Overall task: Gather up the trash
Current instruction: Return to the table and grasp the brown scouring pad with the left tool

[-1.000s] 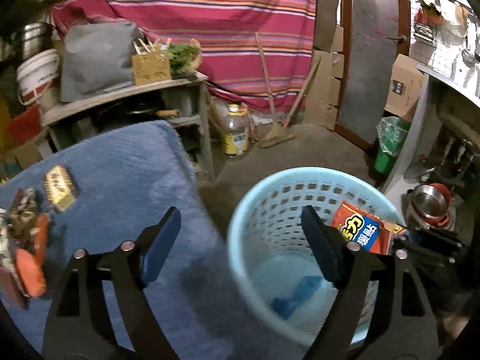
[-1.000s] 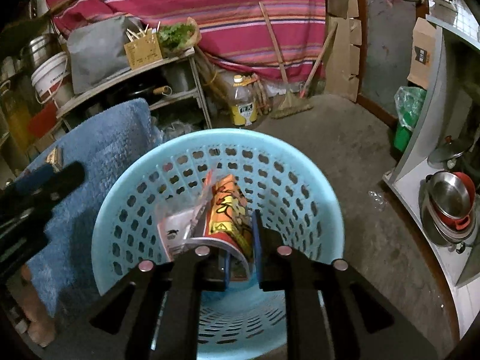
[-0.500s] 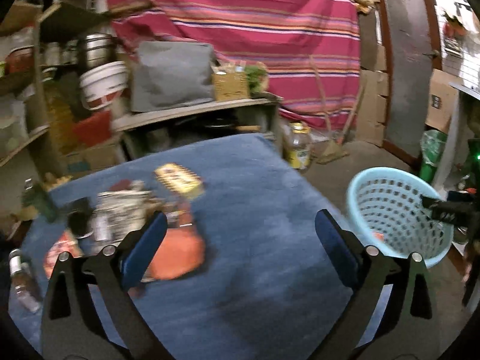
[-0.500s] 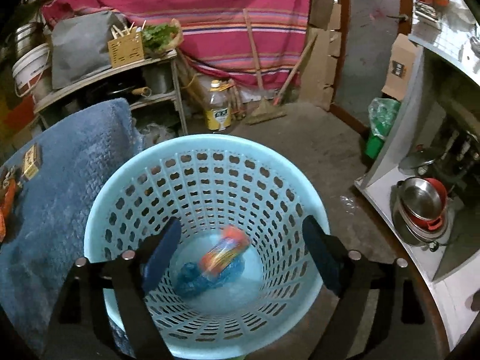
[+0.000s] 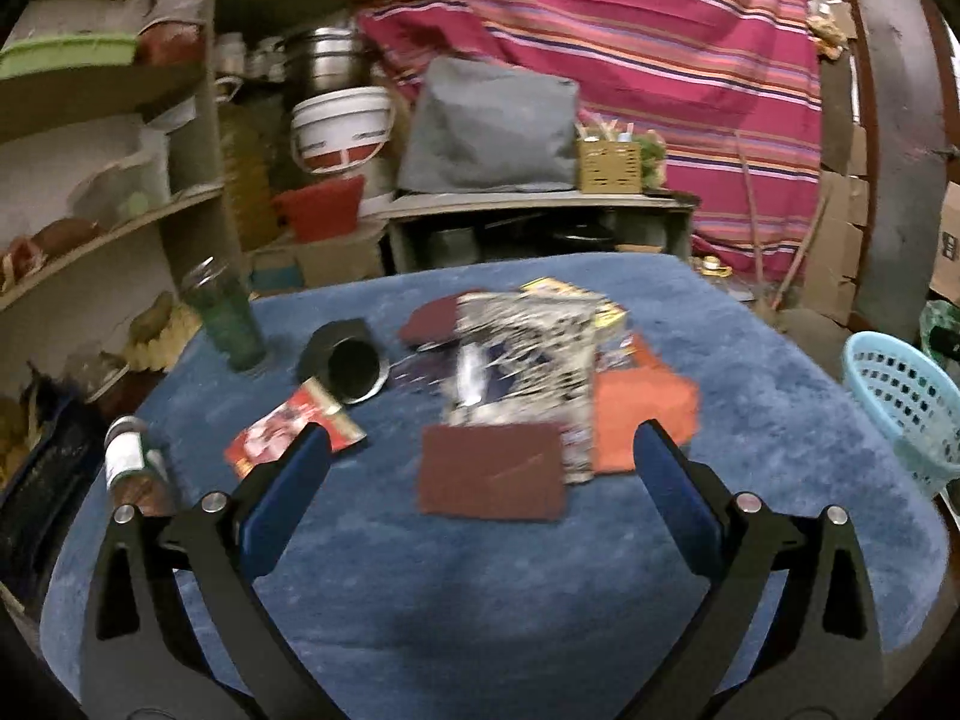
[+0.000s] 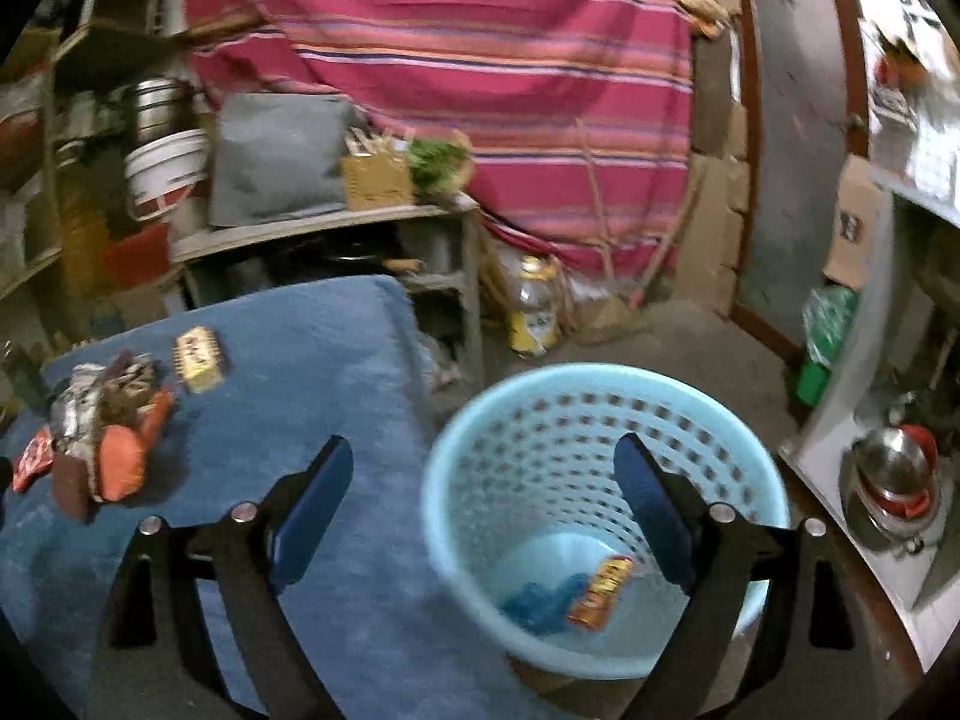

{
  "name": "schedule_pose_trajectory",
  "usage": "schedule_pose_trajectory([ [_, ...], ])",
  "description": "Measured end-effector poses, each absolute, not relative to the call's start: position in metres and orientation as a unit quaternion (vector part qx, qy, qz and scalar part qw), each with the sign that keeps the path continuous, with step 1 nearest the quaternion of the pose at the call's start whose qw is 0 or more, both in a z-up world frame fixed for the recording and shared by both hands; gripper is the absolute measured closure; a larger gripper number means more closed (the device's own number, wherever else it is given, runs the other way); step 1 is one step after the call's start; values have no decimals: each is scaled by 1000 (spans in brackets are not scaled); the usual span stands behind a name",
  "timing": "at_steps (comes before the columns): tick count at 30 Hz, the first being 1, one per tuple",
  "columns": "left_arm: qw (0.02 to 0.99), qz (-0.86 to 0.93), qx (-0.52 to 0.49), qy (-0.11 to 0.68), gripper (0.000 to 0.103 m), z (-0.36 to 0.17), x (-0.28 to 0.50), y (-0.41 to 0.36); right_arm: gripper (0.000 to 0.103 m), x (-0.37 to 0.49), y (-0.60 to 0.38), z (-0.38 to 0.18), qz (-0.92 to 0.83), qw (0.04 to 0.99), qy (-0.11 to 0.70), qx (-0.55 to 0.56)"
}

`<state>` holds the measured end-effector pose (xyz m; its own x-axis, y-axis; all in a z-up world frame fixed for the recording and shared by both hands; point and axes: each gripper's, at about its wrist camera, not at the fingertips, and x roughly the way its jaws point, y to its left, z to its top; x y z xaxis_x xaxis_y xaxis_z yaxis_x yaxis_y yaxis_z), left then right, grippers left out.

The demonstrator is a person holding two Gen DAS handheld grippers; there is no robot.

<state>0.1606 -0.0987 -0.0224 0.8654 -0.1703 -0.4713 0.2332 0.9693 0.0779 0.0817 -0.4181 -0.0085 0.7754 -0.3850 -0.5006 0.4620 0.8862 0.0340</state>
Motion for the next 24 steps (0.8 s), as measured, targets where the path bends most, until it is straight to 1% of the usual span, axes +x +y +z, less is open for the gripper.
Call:
schedule_pose_trajectory([
  [4, 961, -87, 62, 255, 5, -37, 172, -78, 15, 104, -382, -13, -195, 946, 251, 63],
  [6, 956, -87, 57, 275, 5, -45, 181, -71, 13, 115, -367, -16, -183, 947, 259, 58],
  [8, 950, -91, 57, 292, 5, -51, 188, -68, 8, 125, -350, -18, -170, 949, 262, 52],
  [13, 939, -118, 47, 319, 5, -60, 202, -72, 7, 140, -325, -23, -160, 949, 266, 50],
  [24, 909, -167, 53, 379, 6, -78, 238, -106, 6, 157, -341, -31, -167, 939, 285, 94],
])
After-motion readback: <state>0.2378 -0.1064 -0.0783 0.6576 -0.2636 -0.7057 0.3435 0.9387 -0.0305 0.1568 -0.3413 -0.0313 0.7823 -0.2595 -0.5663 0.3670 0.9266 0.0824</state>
